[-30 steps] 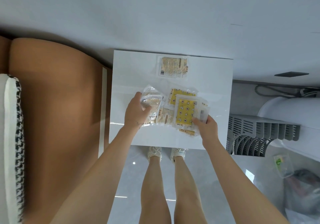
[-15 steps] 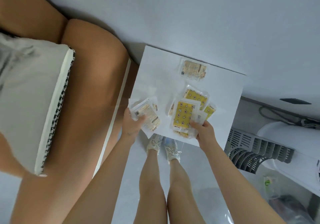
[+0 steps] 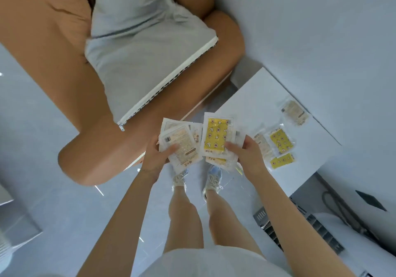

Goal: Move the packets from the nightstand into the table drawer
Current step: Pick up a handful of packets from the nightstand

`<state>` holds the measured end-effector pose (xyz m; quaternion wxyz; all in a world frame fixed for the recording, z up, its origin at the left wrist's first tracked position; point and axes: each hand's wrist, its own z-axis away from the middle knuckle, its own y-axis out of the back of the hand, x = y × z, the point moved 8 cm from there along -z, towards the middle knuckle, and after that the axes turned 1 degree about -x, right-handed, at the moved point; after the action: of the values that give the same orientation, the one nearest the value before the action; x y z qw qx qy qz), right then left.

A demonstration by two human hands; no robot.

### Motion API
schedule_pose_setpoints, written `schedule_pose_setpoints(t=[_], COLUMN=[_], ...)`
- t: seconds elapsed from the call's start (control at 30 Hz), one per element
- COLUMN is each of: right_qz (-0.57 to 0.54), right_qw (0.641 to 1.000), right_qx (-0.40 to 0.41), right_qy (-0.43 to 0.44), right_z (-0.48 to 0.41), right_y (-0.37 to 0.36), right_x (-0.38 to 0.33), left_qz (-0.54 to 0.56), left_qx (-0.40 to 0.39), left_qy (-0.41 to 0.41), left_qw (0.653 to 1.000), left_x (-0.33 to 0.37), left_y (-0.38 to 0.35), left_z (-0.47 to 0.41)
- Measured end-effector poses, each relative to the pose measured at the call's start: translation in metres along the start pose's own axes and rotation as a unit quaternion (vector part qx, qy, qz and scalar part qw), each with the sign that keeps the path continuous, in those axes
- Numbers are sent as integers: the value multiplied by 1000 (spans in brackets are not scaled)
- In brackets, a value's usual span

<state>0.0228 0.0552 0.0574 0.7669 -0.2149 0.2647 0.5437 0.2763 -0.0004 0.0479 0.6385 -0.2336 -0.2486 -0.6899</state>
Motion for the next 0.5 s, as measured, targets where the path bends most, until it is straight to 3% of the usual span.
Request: schedule_pose_setpoints(t=[0.23,0.5], right_qz=[160,156], right_qw=[982,980], right_qx=[-79,-115], right_qy=[56,49], right_z=[32,65], right_y=[-120,-264], right_x=[-29,3], left_qz=[88,198], left_qx=[104,157], left_qy=[-30,-46], left_qw=[990,966], left_x=[-13,-44], left_y=[112,260], left_z=[42,78])
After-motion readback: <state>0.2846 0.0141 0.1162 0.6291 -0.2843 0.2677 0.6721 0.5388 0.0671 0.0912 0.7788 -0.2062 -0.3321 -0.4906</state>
